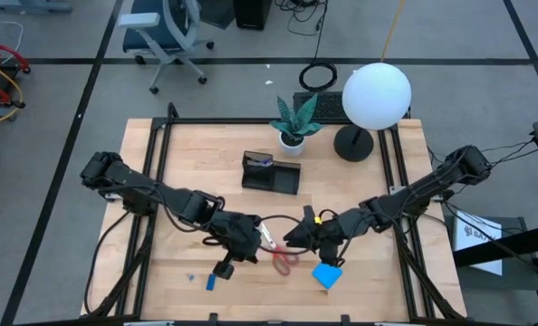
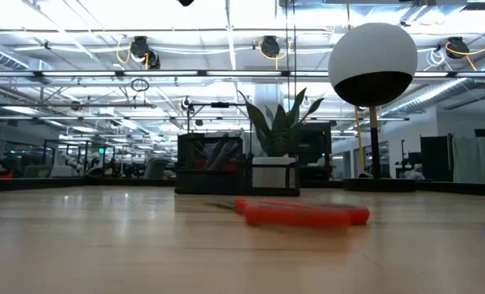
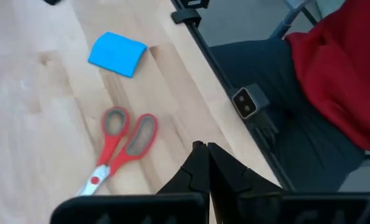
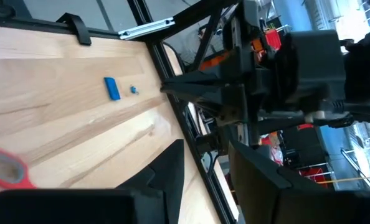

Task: Pick and place office supplies into organizer
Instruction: Put the red scissors into the black desk organizer

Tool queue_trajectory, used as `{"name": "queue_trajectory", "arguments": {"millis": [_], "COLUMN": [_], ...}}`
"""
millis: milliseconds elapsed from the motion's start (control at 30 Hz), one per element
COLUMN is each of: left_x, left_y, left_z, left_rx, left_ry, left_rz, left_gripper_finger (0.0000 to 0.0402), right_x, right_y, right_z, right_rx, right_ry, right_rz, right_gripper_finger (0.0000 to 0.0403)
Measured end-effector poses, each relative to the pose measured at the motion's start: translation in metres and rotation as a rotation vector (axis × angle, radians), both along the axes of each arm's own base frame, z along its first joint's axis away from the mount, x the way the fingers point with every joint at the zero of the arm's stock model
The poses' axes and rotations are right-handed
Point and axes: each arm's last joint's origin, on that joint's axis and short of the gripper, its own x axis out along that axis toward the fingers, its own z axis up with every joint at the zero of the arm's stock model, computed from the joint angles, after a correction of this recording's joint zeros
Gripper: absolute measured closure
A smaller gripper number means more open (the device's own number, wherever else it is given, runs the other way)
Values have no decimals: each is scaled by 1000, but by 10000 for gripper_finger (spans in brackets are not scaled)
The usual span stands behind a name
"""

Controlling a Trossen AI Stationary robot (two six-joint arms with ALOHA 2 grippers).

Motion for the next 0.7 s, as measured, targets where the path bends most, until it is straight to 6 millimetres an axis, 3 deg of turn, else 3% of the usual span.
{"name": "queue_trajectory", "arguments": {"millis": [367, 700], "left_x": [-8, -8], "left_y": [8, 7], "left_z": [-10, -10], "left_rx": [155, 151], "left_ry": [103, 109], "left_rz": [130, 140], "left_gripper_finger": [351, 321], "right_x": [0, 0], "right_y": [-2, -1], "right_z": [0, -1], "right_rx": [131, 215], "right_ry": [22, 45], "right_rz": [-113, -118], "right_gripper_finger": [287, 287]}}
